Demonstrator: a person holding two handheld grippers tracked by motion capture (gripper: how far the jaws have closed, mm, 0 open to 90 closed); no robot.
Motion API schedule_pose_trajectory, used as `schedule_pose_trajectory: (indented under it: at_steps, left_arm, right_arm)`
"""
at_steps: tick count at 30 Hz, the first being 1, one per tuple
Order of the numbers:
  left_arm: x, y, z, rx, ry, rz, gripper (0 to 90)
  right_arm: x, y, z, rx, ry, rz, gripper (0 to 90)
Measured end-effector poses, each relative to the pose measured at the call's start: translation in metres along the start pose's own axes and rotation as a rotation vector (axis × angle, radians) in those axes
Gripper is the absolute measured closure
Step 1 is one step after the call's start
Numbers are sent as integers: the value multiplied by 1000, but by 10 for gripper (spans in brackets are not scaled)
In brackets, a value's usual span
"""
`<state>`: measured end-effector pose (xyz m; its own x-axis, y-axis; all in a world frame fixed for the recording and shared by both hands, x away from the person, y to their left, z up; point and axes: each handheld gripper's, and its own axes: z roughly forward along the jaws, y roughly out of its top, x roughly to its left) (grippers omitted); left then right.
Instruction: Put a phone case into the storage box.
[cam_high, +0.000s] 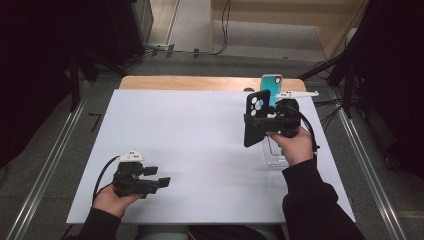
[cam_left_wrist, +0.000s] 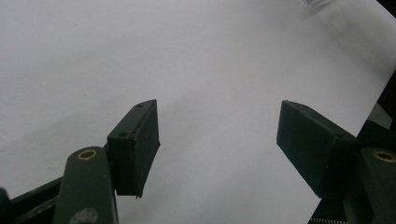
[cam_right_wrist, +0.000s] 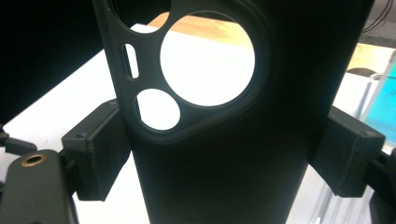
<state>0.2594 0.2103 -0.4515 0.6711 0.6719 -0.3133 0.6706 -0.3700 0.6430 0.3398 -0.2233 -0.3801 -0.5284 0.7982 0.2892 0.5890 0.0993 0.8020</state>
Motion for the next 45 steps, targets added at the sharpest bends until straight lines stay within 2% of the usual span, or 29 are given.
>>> schedule_pose_trajectory:
  at_steps: [12,19,30,33,45]
  left_arm:
    - [0,0,1,9,1,0,301]
    - [0,0,2,9,-3,-6,301]
    - [0,1,3,11,-6,-14,302]
    - [1,2,3,9,-16,-19,304]
    - [3,4,4,16,-18,-25,304]
  right_arm:
    - [-19,2,-5,-19,-61,24,129]
    - [-35,6,-7,-42,-129,49,130]
    - [-54,11,-10,-72,-208,86,129]
    - [-59,13,-10,-83,-221,84,129]
    - [-81,22,0,-83,-297,105,128]
